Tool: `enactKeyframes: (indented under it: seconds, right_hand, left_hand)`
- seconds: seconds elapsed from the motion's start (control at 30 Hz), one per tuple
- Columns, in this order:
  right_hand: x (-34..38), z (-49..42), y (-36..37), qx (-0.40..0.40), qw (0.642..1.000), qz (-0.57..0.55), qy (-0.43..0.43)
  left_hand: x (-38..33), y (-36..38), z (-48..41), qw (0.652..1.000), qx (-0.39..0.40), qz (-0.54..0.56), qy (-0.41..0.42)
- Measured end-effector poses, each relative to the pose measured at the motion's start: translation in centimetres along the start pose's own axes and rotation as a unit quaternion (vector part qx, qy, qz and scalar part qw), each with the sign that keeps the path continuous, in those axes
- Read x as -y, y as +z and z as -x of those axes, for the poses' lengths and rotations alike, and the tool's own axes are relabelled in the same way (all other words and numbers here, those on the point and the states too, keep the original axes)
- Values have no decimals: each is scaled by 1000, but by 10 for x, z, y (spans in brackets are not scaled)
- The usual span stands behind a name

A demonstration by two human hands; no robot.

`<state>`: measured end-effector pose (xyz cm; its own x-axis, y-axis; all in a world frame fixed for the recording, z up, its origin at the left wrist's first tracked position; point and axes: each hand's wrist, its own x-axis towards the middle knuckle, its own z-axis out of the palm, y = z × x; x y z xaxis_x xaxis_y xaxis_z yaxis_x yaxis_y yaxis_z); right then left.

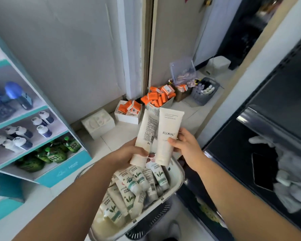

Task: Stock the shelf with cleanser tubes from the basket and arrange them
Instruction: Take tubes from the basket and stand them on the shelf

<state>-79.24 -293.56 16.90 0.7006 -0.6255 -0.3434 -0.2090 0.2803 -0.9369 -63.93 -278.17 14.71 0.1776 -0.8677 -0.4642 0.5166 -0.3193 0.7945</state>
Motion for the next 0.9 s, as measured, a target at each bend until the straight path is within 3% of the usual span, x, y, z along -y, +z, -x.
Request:
enactKeyframes:
  seconds: [0.3,0.53,0.9]
  right_hand:
    - [94,67,-74,-81,986,-52,-138]
    - [140,139,-158,-140,963,-24,-227]
    - [150,223,-265,-356,884,98,-288]
  left_hand:
    - [-76,122,-16,990,97,52,91]
    - [-105,244,-28,966,95,-63,234]
    - [-94,406,-55,905,79,-206,365]
